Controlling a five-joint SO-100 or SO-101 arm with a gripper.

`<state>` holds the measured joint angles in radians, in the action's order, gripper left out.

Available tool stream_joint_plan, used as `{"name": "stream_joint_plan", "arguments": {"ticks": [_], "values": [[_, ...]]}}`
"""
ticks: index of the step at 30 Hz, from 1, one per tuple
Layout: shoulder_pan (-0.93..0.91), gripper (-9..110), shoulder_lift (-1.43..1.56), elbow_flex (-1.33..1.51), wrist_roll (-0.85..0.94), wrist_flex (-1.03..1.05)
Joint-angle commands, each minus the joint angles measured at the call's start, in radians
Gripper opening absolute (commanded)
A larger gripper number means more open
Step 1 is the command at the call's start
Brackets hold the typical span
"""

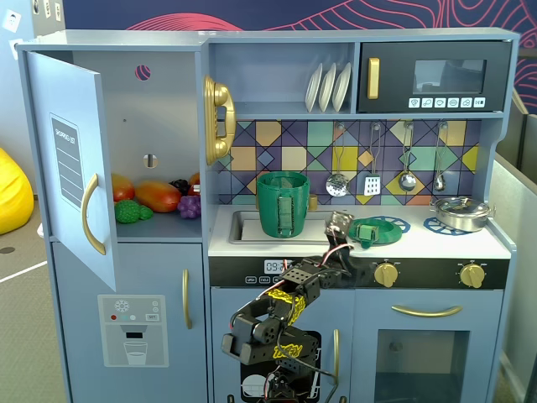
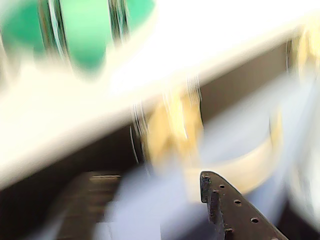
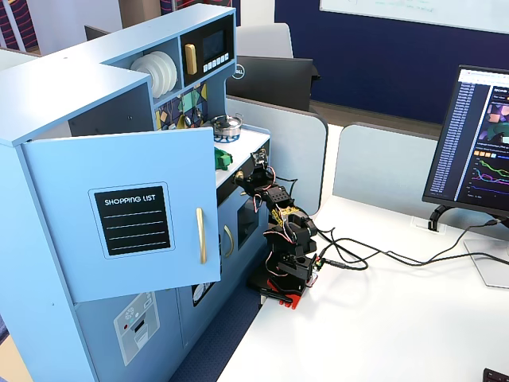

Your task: Pick up the lid from the counter and put it on the green recipient

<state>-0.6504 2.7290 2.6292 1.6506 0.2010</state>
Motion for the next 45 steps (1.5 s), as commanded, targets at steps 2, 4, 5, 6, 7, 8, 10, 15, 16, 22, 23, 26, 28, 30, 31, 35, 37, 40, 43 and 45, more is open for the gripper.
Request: {"name": "stream_joint_plan", "arguments": {"ticks": [2, 4, 5, 6, 7, 8, 10, 15, 16, 22, 23, 26, 28, 30, 31, 35, 37, 40, 43, 45], "values": [[-0.009, 46, -0.101, -0.057, -0.032, -0.281], [-0.009, 51, -0.141, -0.087, -0.043, -0.301], [-0.009, 51, -0.156, -0.103, -0.035, -0.301], [-0.008, 51, -0.17, -0.117, -0.028, -0.301], [-0.006, 51, -0.184, -0.129, -0.025, -0.301], [-0.006, 51, -0.198, -0.14, -0.025, -0.302], [-0.008, 50, -0.227, -0.16, -0.017, -0.308], [0.002, 49, -0.288, -0.213, -0.014, -0.308], [0.006, 49, -0.302, -0.227, -0.012, -0.308], [0.034, 48, -0.405, -0.333, -0.011, -0.314], [0.037, 48, -0.426, -0.351, -0.009, -0.314], [0.052, 46, -0.486, -0.405, 0.0, -0.316], [0.064, 46, -0.522, -0.428, 0.005, -0.328], [0.074, 45, -0.557, -0.453, 0.011, -0.333], [0.077, 45, -0.577, -0.465, 0.014, -0.337], [0.089, 44, -0.644, -0.512, 0.014, -0.35], [0.094, 43, -0.68, -0.535, 0.015, -0.362], [0.095, 42, -0.723, -0.565, 0.02, -0.376], [0.097, 40, -0.75, -0.581, 0.026, -0.385], [0.101, 36, -0.759, -0.588, 0.021, -0.388]]}}
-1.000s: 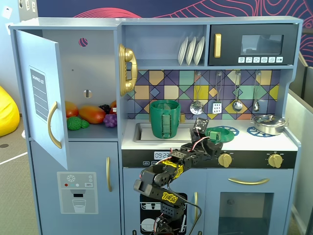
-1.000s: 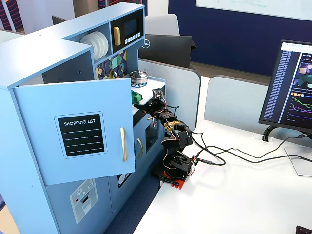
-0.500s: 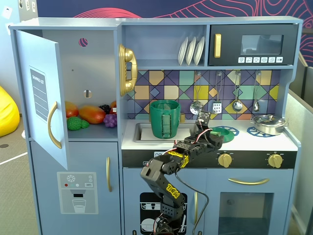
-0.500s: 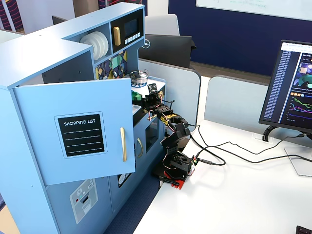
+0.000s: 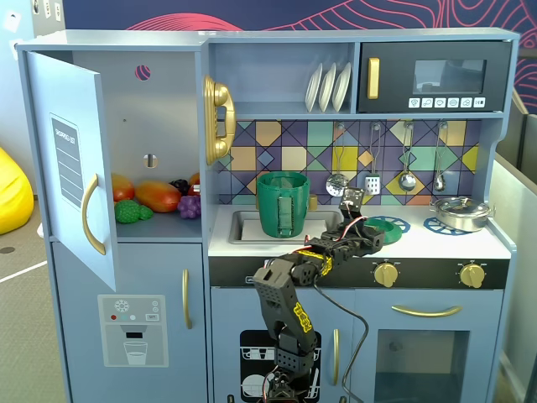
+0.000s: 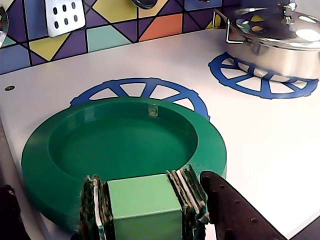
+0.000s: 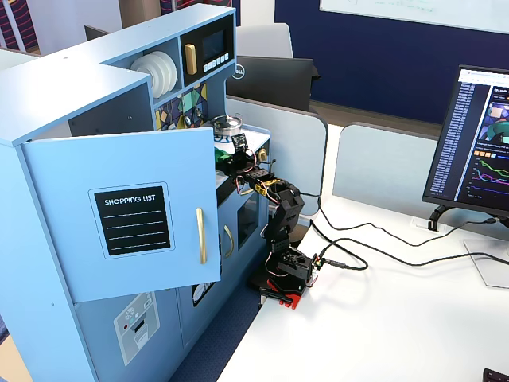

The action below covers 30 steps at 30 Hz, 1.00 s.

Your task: Pick up the lid from the counter and put it on the green recipient

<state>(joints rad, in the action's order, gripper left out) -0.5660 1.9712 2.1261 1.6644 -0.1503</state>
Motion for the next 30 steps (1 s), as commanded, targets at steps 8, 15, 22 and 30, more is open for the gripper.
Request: {"name": "stream_joint_plan", "arguments": {"ticks": [8, 15, 22, 30], "values": [[0.035, 0, -0.008, -0.075, 0.012, -0.067], [0.026, 0, 0.037, -0.104, 0.012, -0.084], [0.025, 0, 0.138, -0.285, 0.002, 0.133], [0.1, 0, 0.199, -0.541, 0.003, 0.465]]}}
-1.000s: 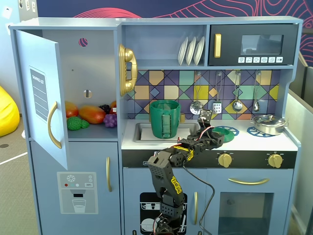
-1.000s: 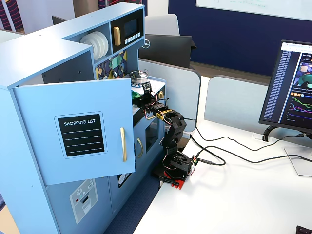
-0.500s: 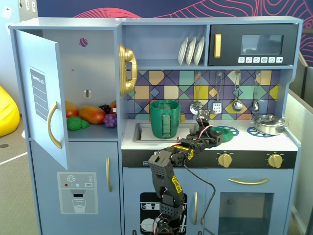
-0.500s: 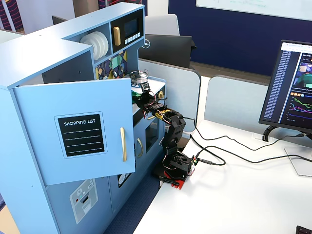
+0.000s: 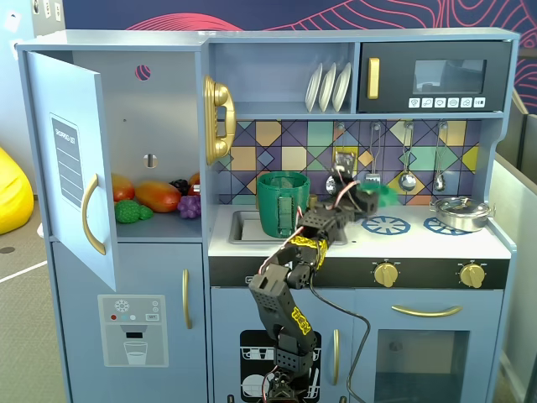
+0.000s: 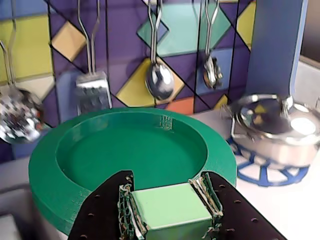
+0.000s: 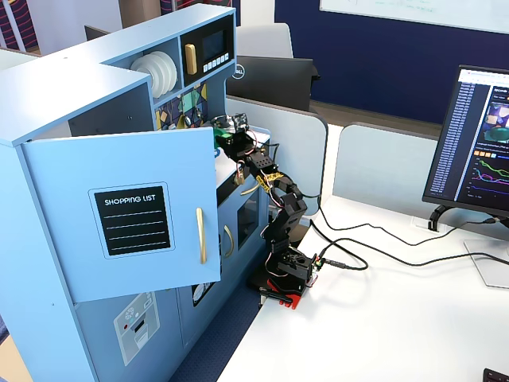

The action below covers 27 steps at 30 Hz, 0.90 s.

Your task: Pick up the lid from the counter and put it on the green recipient

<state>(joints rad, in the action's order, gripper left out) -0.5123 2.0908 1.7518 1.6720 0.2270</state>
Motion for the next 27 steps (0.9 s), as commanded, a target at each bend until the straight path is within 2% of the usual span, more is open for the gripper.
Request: {"name": "stream_joint_plan", "arguments": {"ticks": [1, 14, 27], "values": [[0.058, 0, 0.078, -0.193, -0.003, 0.109], [0.256, 0, -0.002, -0.371, -0.002, 0.16], [0.426, 0, -0.032, -0.376, -0.011, 0.206]]}}
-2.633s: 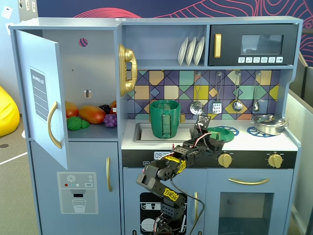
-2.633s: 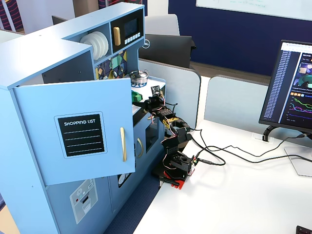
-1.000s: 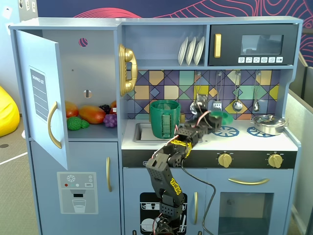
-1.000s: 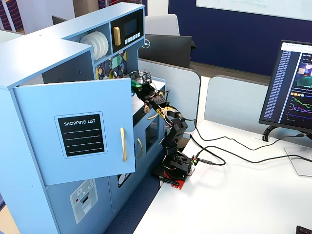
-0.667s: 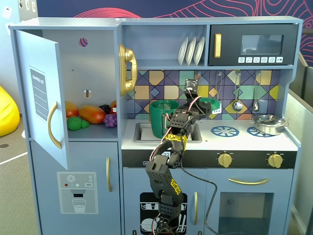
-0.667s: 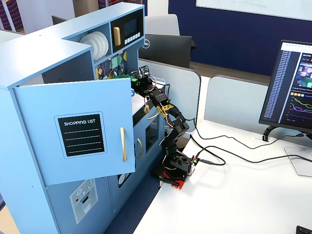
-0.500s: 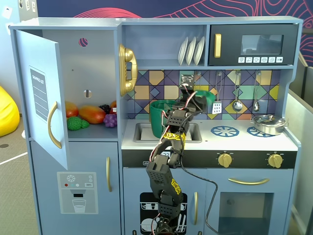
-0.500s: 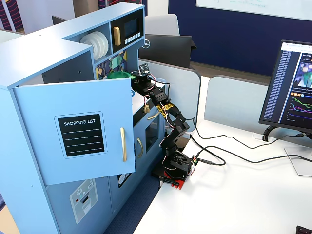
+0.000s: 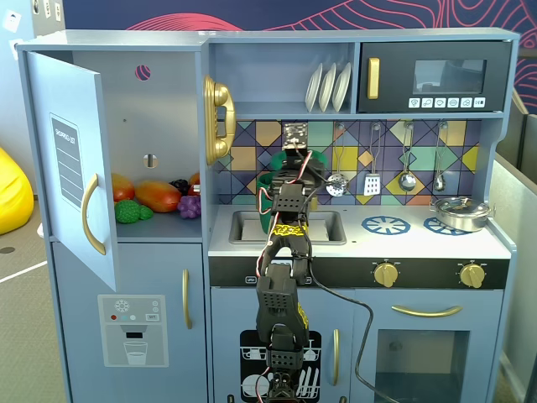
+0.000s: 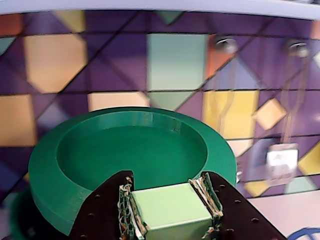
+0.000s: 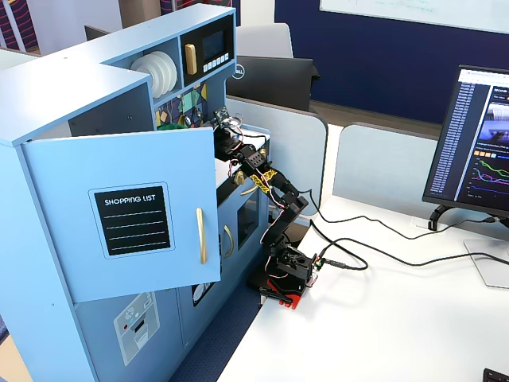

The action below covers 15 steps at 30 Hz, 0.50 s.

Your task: Pick up the lid from the counter and put it on the green recipient

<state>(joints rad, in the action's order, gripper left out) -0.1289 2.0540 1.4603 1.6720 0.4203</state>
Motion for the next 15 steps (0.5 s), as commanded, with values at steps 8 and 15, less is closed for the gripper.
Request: {"name": "stream_joint_plan", "arguments": {"ticks": [8, 15], "values": [[0.091, 0, -0.015, -0.084, -0.008, 0.028], [0.106, 0, -0.034, -0.083, 0.008, 0.02]]}}
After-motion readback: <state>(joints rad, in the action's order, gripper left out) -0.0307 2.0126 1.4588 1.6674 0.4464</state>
